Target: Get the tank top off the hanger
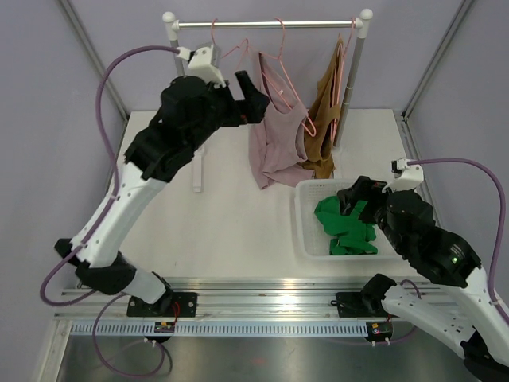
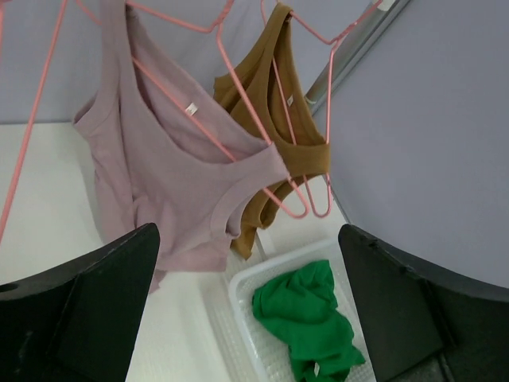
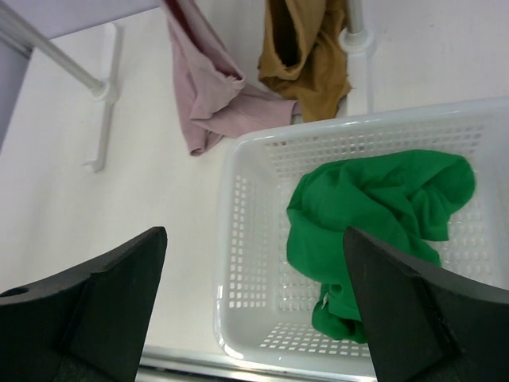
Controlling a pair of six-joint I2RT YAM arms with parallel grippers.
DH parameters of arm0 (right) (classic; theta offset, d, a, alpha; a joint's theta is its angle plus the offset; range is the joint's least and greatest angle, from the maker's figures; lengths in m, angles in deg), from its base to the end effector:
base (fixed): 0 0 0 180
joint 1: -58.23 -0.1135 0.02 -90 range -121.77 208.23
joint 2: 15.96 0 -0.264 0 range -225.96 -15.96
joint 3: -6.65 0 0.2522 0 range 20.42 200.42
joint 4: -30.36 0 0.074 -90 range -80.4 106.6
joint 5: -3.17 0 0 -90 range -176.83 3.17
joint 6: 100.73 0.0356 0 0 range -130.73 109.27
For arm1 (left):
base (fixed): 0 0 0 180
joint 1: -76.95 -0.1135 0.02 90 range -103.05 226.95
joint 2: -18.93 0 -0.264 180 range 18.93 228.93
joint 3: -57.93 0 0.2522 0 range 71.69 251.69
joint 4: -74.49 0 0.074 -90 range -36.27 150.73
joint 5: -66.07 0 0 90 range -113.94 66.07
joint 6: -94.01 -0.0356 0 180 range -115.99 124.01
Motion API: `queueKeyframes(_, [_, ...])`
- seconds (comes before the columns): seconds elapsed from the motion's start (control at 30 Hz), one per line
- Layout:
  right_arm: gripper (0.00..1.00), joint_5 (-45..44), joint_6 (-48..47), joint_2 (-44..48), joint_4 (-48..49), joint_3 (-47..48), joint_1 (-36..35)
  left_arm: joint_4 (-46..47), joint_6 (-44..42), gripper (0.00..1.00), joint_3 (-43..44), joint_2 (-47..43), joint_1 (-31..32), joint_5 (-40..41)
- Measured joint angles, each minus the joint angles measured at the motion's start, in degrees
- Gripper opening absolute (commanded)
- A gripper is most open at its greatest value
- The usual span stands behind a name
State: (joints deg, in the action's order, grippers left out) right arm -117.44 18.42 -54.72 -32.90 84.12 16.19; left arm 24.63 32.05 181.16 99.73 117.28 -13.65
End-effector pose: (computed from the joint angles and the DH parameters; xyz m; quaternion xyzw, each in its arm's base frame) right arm 0.0909 0.0576 0.3930 0.0507 0.8223 0.1229 0.5533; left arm 0.2115 -0.1712 0.5302 0.0213 0.7504 -0.3135 0.5814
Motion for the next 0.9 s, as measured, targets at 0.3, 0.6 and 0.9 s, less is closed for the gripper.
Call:
queueKeyframes(0.3, [0.99, 9.94, 1.73, 7.43, 2.10, -3.48, 0.07, 0.48, -2.64, 0.98, 20.96, 24.22, 4.52, 9.64])
queueKeyframes(0.6, [0.97, 15.76, 2.40, 8.90, 2.05, -6.05, 0.09, 10.54, -8.11, 0.68, 20.98, 34.25, 4.70, 16.81])
queueKeyframes(0.9, [0.96, 18.34, 2.62, 10.16, 2.01, -7.48, 0.09, 13.46, -9.75, 0.17, 27.45, 42.38, 2.64, 16.57])
